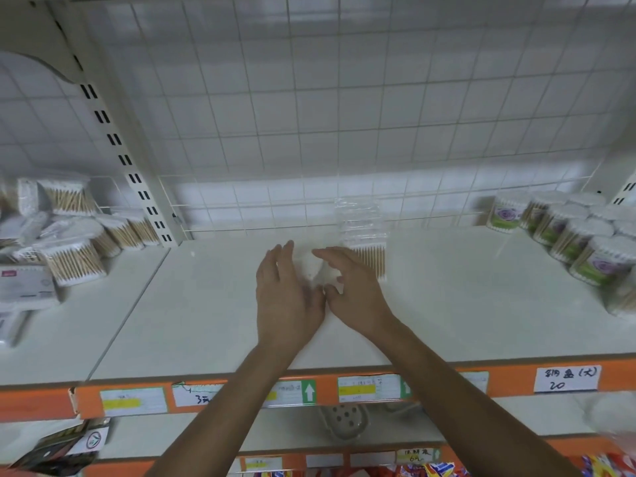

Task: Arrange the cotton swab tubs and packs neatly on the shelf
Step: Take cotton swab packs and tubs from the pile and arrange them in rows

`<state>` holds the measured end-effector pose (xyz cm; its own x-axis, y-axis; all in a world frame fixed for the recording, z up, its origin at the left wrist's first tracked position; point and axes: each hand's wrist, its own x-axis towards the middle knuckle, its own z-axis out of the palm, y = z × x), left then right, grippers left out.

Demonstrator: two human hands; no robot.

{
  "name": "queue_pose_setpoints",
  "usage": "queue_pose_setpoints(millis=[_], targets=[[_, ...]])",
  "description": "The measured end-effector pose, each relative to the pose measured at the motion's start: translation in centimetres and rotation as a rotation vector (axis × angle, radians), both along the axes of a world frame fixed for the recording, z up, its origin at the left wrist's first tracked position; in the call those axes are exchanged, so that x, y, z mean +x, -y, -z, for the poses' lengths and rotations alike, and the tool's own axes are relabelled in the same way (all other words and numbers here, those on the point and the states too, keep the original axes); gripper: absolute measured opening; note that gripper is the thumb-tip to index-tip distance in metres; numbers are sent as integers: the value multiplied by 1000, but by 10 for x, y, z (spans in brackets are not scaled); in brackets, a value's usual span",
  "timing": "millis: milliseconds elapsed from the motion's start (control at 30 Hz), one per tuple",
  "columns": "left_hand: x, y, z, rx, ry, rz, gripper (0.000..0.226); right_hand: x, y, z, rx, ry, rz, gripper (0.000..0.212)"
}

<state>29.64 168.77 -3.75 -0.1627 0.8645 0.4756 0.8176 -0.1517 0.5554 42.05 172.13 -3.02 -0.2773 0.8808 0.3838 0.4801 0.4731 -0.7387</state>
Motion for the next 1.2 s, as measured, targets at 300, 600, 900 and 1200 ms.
queue_pose_setpoints(millis=[300,600,900,1200], targets=[[-9,6,0,-198,183,32,63,-17,4,4,55,44,46,40],[40,4,-17,90,74,125,70,32,12,-22,274,-89,247,36],[162,-25,-24,39,118,268,77,156,-2,-28,237,-118,389,35],[281,-79,2,-115,262,310,53,266,-31,-8,132,-86,506,34]])
